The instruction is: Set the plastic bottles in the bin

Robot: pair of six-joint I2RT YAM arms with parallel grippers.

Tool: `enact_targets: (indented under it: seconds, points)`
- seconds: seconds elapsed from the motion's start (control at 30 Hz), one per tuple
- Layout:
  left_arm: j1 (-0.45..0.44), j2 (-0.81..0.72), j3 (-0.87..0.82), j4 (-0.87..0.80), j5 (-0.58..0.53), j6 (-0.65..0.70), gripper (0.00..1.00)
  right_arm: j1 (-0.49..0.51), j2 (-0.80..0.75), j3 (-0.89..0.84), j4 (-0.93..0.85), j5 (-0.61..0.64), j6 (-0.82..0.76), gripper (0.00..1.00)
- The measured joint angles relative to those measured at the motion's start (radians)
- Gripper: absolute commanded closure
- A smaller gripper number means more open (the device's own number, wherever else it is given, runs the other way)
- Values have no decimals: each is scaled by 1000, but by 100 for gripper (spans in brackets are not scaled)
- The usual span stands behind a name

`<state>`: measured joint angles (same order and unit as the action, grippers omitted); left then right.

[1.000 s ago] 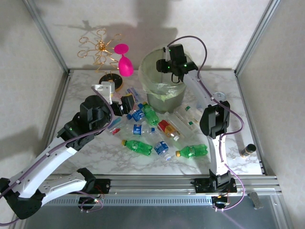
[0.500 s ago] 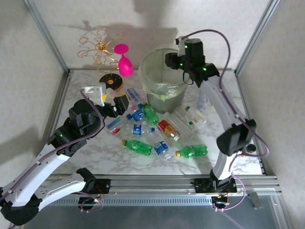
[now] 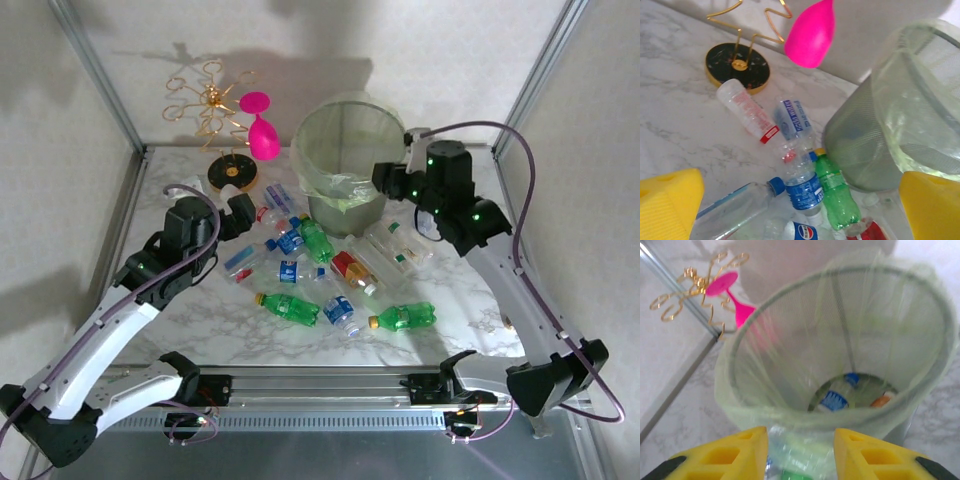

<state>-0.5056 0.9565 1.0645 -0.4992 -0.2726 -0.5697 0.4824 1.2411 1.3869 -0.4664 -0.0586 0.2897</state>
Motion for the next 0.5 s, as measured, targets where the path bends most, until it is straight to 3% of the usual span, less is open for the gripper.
enact_targets:
  seconds: [0.33,0.5]
  points:
    - [112,-8,-80,-11,63,-64,0,361,5,-51,-181,98,-31,60]
    - [124,-27,-90,-11,75,-82,0,565,118,-50,-215,148,-59,56]
